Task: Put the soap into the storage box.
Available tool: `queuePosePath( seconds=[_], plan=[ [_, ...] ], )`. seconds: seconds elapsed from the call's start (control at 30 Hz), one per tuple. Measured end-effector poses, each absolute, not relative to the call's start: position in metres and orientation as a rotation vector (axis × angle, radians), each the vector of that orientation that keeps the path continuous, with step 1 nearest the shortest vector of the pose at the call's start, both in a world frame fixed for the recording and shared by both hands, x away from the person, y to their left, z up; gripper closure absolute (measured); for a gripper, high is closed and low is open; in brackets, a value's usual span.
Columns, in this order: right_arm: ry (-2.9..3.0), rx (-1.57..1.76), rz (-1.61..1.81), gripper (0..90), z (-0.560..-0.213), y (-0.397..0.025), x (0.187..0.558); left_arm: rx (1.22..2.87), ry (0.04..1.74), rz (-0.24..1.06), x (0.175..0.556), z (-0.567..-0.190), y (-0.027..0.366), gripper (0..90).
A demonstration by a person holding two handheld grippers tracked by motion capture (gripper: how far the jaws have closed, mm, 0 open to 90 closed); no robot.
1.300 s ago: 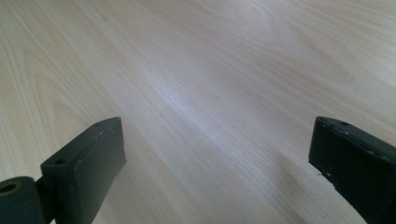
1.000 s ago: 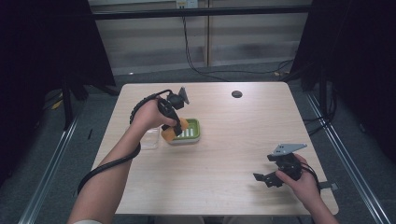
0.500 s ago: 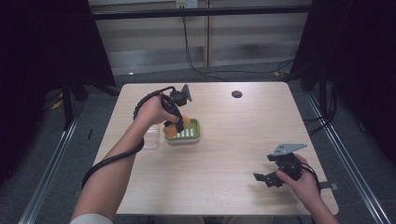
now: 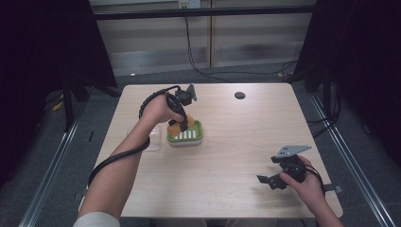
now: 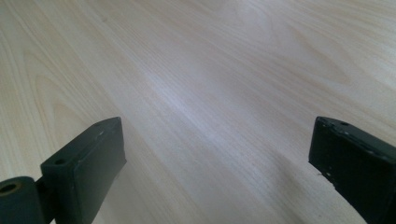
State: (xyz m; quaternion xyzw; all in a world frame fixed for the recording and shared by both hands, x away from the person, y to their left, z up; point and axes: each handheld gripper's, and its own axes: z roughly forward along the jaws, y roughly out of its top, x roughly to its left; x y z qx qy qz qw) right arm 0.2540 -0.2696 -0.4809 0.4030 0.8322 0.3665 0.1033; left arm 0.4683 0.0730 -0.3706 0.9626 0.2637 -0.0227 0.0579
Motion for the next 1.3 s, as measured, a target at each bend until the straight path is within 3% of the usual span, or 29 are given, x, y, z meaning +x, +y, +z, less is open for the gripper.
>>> queuePosePath(
  seconds=[1.3],
  plan=[
    [2.468, 1.188, 1.087, 3.3, -0.480, -0.269, 0.254, 2.995, 0.659, -0.010, 0.483, -0.382, 0.067, 49.9]
  ],
)
